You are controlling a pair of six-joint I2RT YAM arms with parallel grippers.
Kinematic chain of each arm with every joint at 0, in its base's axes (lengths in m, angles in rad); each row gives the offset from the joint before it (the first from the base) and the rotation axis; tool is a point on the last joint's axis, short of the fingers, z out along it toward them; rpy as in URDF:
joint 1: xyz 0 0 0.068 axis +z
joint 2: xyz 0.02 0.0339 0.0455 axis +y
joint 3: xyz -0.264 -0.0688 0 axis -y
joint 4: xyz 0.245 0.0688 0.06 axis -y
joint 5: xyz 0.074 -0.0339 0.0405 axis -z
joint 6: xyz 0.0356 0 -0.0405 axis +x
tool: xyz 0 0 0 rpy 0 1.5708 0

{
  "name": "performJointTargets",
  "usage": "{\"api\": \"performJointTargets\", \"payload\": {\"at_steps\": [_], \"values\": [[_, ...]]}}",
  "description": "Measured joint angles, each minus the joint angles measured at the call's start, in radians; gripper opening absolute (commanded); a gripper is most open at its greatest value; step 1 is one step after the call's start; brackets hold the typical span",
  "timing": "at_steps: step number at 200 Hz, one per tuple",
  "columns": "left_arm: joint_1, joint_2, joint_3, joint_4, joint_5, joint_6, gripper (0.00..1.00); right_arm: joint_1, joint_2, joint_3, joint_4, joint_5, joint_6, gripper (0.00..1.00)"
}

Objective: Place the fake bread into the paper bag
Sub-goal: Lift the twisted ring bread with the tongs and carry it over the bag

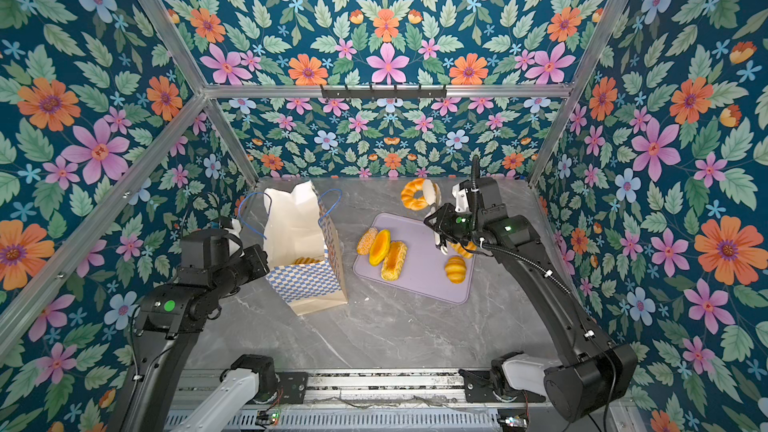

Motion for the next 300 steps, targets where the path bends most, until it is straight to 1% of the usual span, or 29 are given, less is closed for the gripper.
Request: {"api": "performJointTargets", "payload": {"at_steps": [70, 110, 163, 233, 264, 300], "values": [[0.0, 0.0, -0.009, 0.009, 0.007, 0.0, 0.08, 0.005, -0.04, 0.073, -0.013, -0.024, 0.011, 0.31], [0.0, 0.0, -0.009, 0.014, 0.007, 0.0, 0.08, 0.038, -0.05, 0.119, -0.015, -0.026, 0.014, 0.31], [0.0, 0.001, -0.01, 0.018, 0.011, 0.0, 0.08, 0.125, -0.039, 0.193, -0.015, -0.022, 0.011, 0.31], [0.0, -0.007, -0.024, 0.024, 0.011, -0.002, 0.08, 0.208, -0.012, 0.262, -0.016, -0.008, -0.002, 0.31], [0.0, -0.008, -0.026, 0.024, 0.013, -0.005, 0.08, 0.289, 0.03, 0.323, -0.027, 0.026, -0.026, 0.31], [0.0, -0.012, -0.029, 0.024, 0.014, -0.016, 0.08, 0.403, 0.114, 0.42, -0.072, 0.083, -0.069, 0.31]]}}
